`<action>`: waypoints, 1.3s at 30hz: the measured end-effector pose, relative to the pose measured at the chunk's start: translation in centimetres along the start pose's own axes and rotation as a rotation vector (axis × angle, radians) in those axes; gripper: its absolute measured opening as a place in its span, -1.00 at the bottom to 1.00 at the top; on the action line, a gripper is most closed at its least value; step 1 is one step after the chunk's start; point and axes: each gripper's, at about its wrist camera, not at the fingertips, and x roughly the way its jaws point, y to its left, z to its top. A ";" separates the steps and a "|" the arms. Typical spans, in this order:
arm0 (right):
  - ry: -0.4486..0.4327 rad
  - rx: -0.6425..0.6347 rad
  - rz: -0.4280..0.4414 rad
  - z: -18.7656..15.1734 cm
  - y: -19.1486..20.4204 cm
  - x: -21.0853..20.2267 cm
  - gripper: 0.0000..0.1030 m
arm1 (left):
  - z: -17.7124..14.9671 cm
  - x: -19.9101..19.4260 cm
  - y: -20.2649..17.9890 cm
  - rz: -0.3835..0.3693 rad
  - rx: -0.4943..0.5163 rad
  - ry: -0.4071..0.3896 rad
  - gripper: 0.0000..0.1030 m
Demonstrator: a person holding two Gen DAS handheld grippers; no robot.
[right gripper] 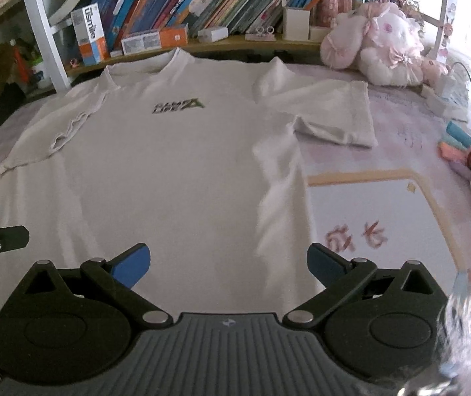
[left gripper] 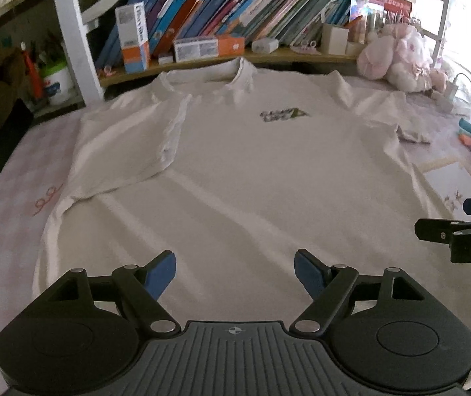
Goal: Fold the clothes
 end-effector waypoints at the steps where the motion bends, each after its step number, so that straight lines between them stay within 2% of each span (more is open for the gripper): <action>1: -0.003 -0.002 0.007 0.3 -0.6 0.1 0.99 | 0.3 0.2 -0.7 0.007 -0.005 -0.004 0.57; 9: -0.029 0.010 0.072 1.9 -6.1 1.3 0.99 | 2.1 1.1 -5.8 0.050 -0.036 -0.015 0.64; 13: -0.016 0.064 0.084 2.6 -8.6 2.3 0.99 | 3.0 1.5 -8.4 0.061 0.001 -0.022 0.64; 19: -0.011 0.173 0.095 4.3 -12.2 3.7 0.93 | 4.3 2.1 -10.5 0.035 0.039 -0.043 0.66; 23: -0.007 0.272 0.102 5.7 -14.6 4.7 0.66 | 4.0 2.8 -10.8 0.025 0.035 -0.015 0.66; 27: 0.004 0.302 0.096 6.7 -16.0 5.6 0.32 | 3.5 3.1 -10.7 0.022 0.024 0.012 0.66; 30: 0.005 0.307 0.088 7.3 -16.6 6.1 0.22 | 3.3 3.3 -10.8 0.021 0.030 0.022 0.66; 37: 0.058 0.404 0.167 7.6 -17.5 6.9 -0.09 | 3.2 3.3 -10.8 0.022 0.021 0.028 0.66; 39: 0.059 0.415 0.160 7.6 -17.7 7.0 -0.09 | 3.1 3.3 -10.7 0.024 0.015 0.030 0.66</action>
